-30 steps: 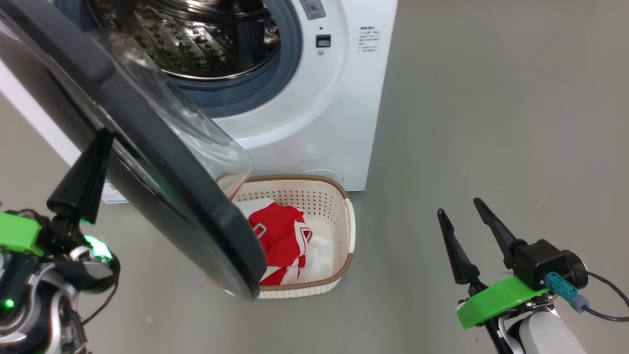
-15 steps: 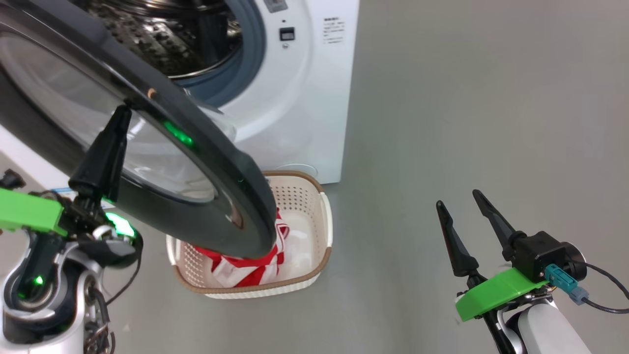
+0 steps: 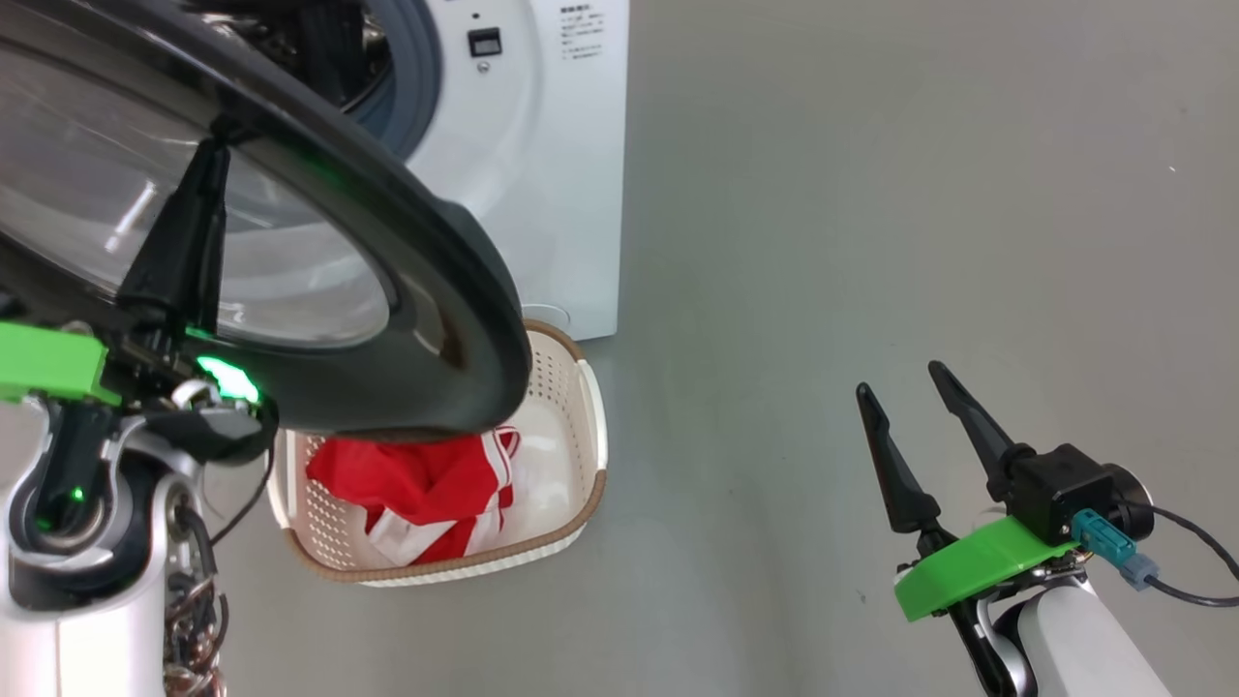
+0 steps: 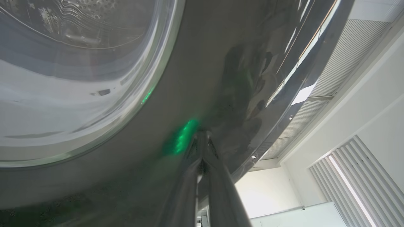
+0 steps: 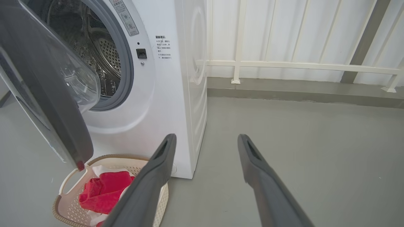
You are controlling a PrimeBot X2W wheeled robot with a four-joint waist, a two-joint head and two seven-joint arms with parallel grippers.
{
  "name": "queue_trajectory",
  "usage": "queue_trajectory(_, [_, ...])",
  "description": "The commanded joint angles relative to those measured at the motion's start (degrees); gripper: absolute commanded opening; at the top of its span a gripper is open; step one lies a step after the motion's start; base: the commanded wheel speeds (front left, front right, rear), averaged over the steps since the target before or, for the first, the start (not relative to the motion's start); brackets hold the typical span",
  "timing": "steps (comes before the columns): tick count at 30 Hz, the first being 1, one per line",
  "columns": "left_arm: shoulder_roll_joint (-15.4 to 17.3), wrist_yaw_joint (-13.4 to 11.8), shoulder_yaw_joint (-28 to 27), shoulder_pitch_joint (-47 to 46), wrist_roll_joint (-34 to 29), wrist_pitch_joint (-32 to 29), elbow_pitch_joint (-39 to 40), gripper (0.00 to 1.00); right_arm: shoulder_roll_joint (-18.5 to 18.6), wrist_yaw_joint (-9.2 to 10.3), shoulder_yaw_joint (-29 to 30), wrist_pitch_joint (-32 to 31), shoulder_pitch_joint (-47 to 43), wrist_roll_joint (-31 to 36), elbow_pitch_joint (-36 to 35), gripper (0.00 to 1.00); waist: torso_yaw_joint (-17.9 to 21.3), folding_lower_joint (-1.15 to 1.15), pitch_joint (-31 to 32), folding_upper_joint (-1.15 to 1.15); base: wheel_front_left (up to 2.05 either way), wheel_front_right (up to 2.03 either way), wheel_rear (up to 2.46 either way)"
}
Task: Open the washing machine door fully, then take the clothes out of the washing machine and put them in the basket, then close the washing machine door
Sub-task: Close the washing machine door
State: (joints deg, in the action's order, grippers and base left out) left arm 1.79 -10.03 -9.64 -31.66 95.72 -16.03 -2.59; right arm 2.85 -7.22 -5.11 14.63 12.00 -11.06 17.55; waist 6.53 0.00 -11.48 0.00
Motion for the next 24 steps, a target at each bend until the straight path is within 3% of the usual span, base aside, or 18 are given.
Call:
queue_trajectory(1, [1.12, 0.76, -1.02, -2.13, 0.86, 0.1, 1.22, 0.0, 0.03, -0.26, -1.2, 0.37, 1.34, 0.02, -1.3, 1.0, 0.35, 0.0, -0.31, 0.0, 0.0, 0.0, 0.0])
queue_trajectory(13, [1.43, 2.25, -0.78, -9.25, 0.36, 1.53, -4.62, 0.0, 0.03, -0.26, -1.39, 0.37, 1.62, 1.18, -2.15, 1.0, 1.31, 0.0, -2.47, 0.0, 0.0, 0.0, 0.0])
queue_trajectory(24, [1.85, 5.64, -1.51, -16.5, -0.87, 3.96, -13.12, 0.0, 0.03, -0.26, -2.26, 0.37, 2.82, 1.53, -3.13, 1.0, 1.72, 0.0, -5.74, 0.0, 0.0, 0.0, 0.0])
